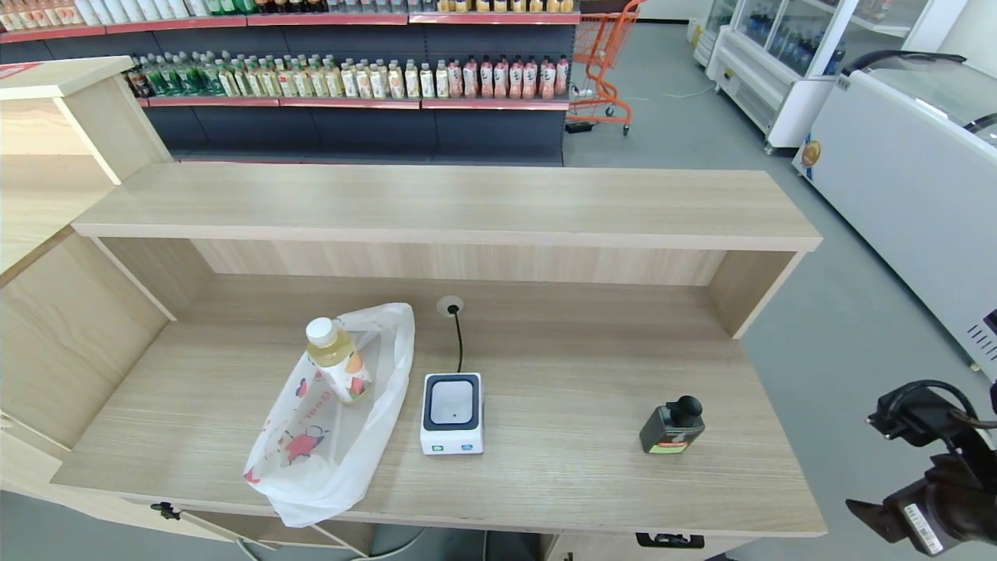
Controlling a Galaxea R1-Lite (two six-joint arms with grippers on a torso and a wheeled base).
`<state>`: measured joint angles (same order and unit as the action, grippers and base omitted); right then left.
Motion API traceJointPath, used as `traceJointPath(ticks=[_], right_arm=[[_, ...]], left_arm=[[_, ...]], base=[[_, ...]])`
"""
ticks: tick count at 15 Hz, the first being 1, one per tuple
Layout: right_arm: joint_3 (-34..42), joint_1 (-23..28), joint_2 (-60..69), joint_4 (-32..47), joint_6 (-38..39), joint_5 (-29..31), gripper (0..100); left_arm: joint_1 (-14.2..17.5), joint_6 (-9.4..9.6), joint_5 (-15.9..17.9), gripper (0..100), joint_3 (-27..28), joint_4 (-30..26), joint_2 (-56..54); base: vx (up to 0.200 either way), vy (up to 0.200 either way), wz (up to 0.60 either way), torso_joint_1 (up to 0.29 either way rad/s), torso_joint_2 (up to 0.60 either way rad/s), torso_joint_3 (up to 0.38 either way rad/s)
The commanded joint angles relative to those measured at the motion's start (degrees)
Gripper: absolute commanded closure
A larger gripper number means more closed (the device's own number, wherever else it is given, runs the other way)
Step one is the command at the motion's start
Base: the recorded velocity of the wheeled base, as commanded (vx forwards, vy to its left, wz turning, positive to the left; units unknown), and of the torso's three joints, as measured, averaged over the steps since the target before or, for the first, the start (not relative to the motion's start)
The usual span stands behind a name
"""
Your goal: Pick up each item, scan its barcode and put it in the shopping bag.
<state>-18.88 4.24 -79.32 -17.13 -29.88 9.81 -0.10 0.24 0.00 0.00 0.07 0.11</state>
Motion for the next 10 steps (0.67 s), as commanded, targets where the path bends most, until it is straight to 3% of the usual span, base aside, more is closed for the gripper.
traceJointPath(ticks=[1,4,6,10], right_arm=[[-2.0,-0.7,-9.1,-1.6,-2.4,-0.1,0],[-3.5,-3.7,-20.2,-14.2,-5.1,-2.2,0],[-7.1,-4.8,-26.1,-17.2,-7.8,-7.9,0],[-12.4,-8.7,-33.1,-17.9,-9.2,-13.2,0]], left_arm=[[0.0,0.02,0.0,0,0.0,0.0,0.0],[0.0,-0.07,0.0,0,0.0,0.0,0.0],[0.0,0.02,0.0,0,0.0,0.0,0.0],[0.0,0.02,0.0,0,0.0,0.0,0.0]], base=[[0.0,0.0,0.0,0.0,0.0,0.0],[0.0,0.0,0.0,0.0,0.0,0.0],[0.0,0.0,0.0,0.0,0.0,0.0],[0.0,0.0,0.0,0.0,0.0,0.0]])
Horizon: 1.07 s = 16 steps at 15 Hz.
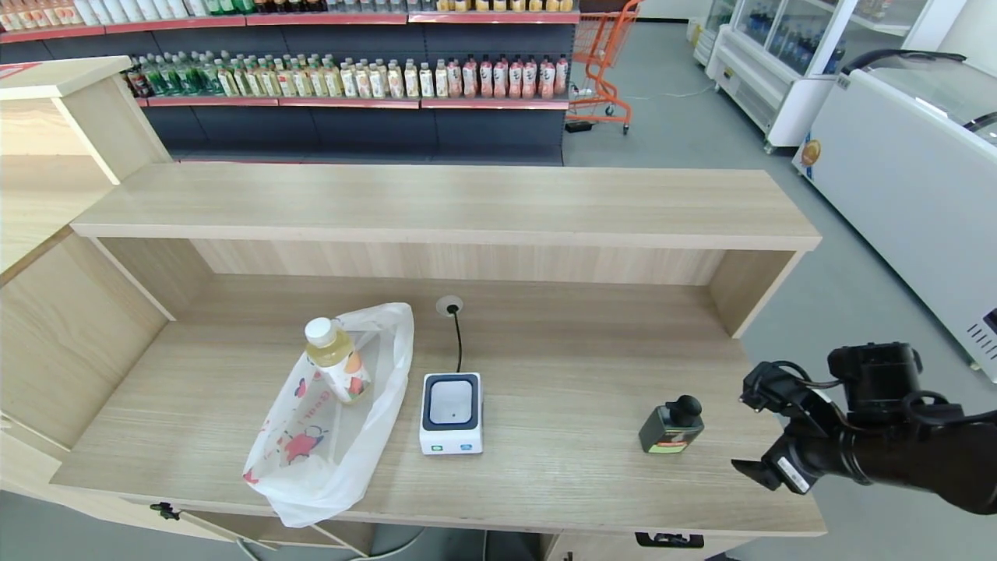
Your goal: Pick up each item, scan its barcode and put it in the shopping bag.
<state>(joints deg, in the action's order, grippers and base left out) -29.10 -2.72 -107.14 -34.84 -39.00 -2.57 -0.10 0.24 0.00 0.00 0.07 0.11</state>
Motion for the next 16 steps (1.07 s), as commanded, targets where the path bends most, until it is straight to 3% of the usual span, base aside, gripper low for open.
traceJointPath(ticks=[1,11,12,16], right_arm=[[-3.6,-2.7,-6.8,-0.8,-0.1,-0.9,0],[-15.3,-8.9,-16.7,-1.6,-0.3,-7.4,0],[-15.5,-9.2,-17.0,-1.6,-0.3,-7.4,100],[-15.5,-9.9,-17.8,-1.8,-0.3,-7.4,100]], left_arm=[[0.0,0.02,0.0,0,0.0,0.0,0.0],[0.0,0.02,0.0,0,0.0,0.0,0.0],[0.0,0.02,0.0,0,0.0,0.0,0.0],[0.0,0.02,0.0,0,0.0,0.0,0.0]], base=[[0.0,0.0,0.0,0.0,0.0,0.0],[0.0,0.0,0.0,0.0,0.0,0.0],[0.0,0.0,0.0,0.0,0.0,0.0],[0.0,0.0,0.0,0.0,0.0,0.0]])
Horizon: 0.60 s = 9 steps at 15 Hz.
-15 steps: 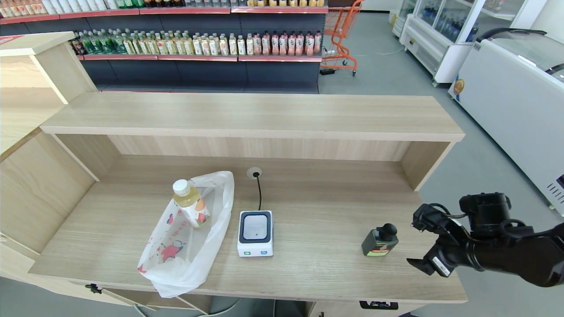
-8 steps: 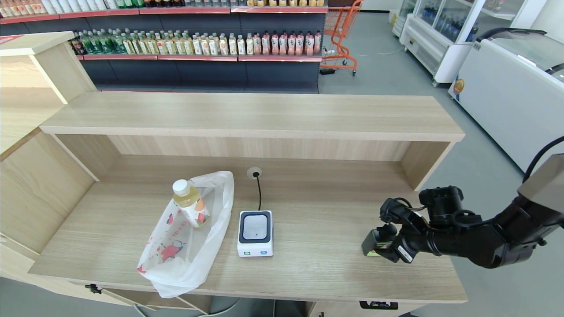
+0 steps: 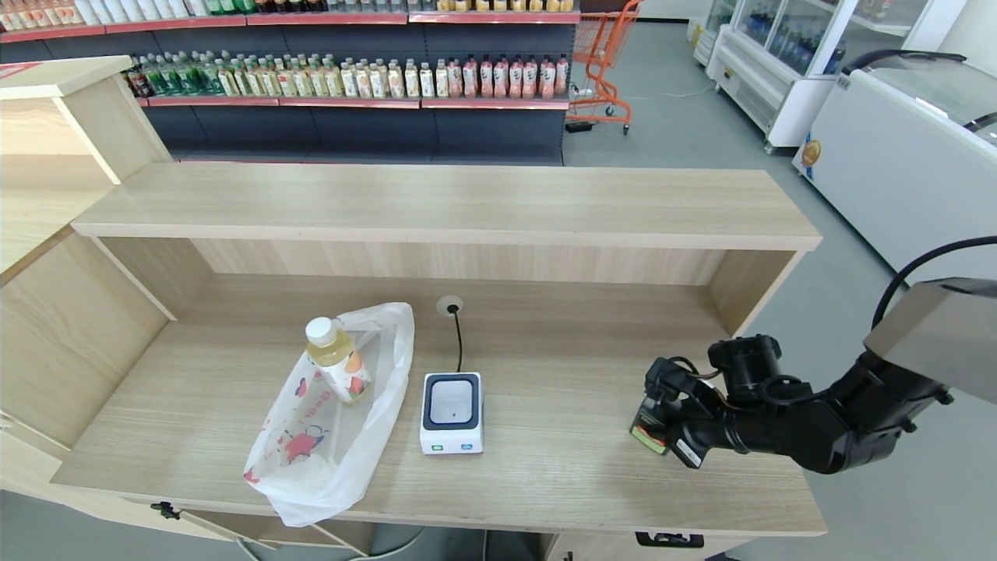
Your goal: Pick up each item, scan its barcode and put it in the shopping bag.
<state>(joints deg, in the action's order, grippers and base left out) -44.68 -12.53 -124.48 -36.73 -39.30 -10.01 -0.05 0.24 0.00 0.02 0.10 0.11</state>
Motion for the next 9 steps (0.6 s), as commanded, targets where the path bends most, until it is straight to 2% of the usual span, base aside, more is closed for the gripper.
traceJointPath(ticks=[1,3,5,7,9], right_arm=[[0.5,-0.1,-0.2,-0.9,0.0,0.0,100],[1.8,-0.1,1.1,-2.1,0.2,0.0,100],[3.9,0.9,8.8,-3.4,2.9,0.0,100],[6.3,3.9,19.3,-3.3,7.4,0.3,100],[10.9,7.3,30.3,-4.5,6.5,0.3,100]], left_arm=[[0.0,0.02,0.0,0,0.0,0.0,0.0],[0.0,0.02,0.0,0,0.0,0.0,0.0],[0.0,0.02,0.0,0,0.0,0.0,0.0],[0.0,0.02,0.0,0,0.0,0.0,0.0],[0.0,0.02,0.0,0,0.0,0.0,0.0]], base=[[0.0,0.0,0.0,0.0,0.0,0.0],[0.0,0.0,0.0,0.0,0.0,0.0],[0.0,0.0,0.0,0.0,0.0,0.0],[0.0,0.0,0.0,0.0,0.0,0.0],[0.0,0.0,0.0,0.0,0.0,0.0]])
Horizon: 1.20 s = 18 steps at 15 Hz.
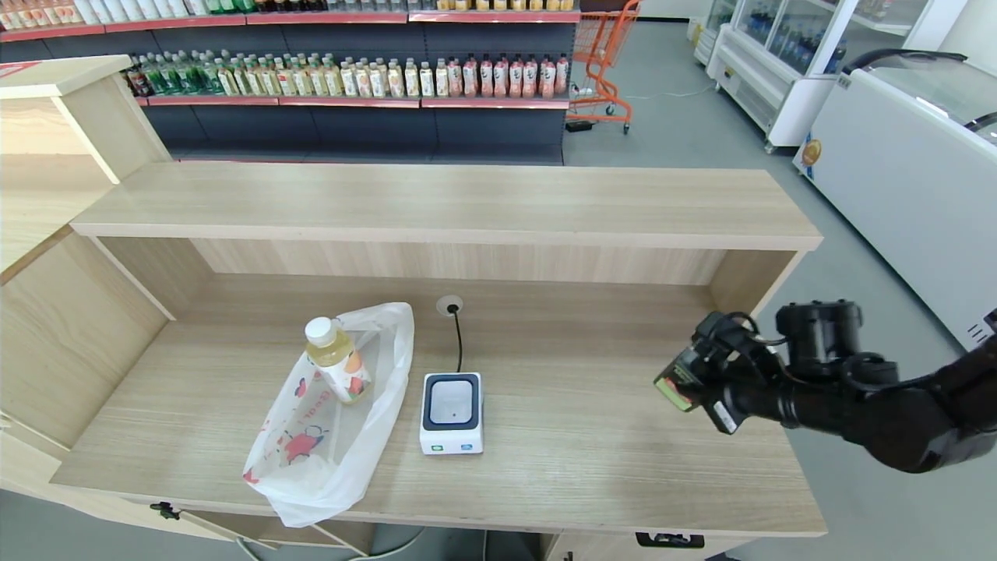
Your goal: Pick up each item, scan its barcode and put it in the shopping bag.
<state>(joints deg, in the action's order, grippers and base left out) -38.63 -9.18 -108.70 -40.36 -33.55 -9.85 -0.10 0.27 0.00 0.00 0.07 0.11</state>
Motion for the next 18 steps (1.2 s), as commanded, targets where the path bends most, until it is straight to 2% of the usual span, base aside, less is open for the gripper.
traceJointPath(ticks=[1,2,3,4,5,6,7,8,9,10,12,13,15,18], right_arm=[[8.8,4.6,18.4,-5.6,-1.6,0.0,100],[12.1,5.3,19.5,-10.7,-5.0,-0.1,100],[15.0,6.1,20.1,-18.3,-15.2,-2.4,100],[14.6,6.1,20.0,-19.8,-21.7,-8.6,100],[14.7,5.9,19.5,-21.3,-27.4,-17.7,100],[14.7,5.8,19.2,-22.0,-36.9,-27.3,100],[14.7,5.8,19.2,-20.7,-49.7,-37.8,100],[14.6,4.5,18.8,-16.5,-61.9,-45.5,100],[14.6,4.3,18.8,-16.1,-62.9,-46.0,100],[14.0,-1.4,16.9,-2.4,-89.3,-50.4,100],[13.8,-3.7,14.2,1.6,-105.5,-50.5,100],[13.6,-6.4,11.8,1.8,-112.4,-51.7,100],[12.6,-10.2,9.3,1.6,-118.9,-55.0,100],[11.0,-11.8,9.0,-0.3,-120.9,-55.8,100]], left_arm=[[0.0,0.0,0.0,0,0.0,0.0,0.0],[0.0,0.0,0.0,0,0.0,0.0,0.0],[0.0,0.0,0.0,0,0.0,0.0,0.0],[0.0,0.0,0.0,0,0.0,0.0,0.0],[0.0,0.0,0.0,0,0.0,0.0,0.0],[0.0,0.0,0.0,0,0.0,0.0,0.0],[0.0,0.0,0.0,0,0.0,0.0,0.0],[0.0,0.0,0.0,0,0.0,0.0,0.0],[0.0,0.0,0.0,0,0.0,0.0,0.0],[0.0,0.0,0.0,0,0.0,0.0,0.0],[0.0,0.0,0.0,0,0.0,0.0,0.0],[0.0,0.0,0.0,0,0.0,0.0,0.0],[0.0,0.0,0.0,0,0.0,0.0,0.0],[0.0,0.0,0.0,0,0.0,0.0,0.0]], base=[[0.0,0.0,0.0,0.0,0.0,0.0],[0.0,0.0,0.0,0.0,0.0,0.0],[0.0,0.0,0.0,0.0,0.0,0.0],[0.0,0.0,0.0,0.0,0.0,0.0],[0.0,0.0,0.0,0.0,0.0,0.0],[0.0,0.0,0.0,0.0,0.0,0.0],[0.0,0.0,0.0,0.0,0.0,0.0],[0.0,0.0,0.0,0.0,0.0,0.0],[0.0,0.0,0.0,0.0,0.0,0.0],[0.0,0.0,0.0,0.0,0.0,0.0],[0.0,0.0,0.0,0.0,0.0,0.0],[0.0,0.0,0.0,0.0,0.0,0.0],[0.0,0.0,0.0,0.0,0.0,0.0],[0.0,0.0,0.0,0.0,0.0,0.0]])
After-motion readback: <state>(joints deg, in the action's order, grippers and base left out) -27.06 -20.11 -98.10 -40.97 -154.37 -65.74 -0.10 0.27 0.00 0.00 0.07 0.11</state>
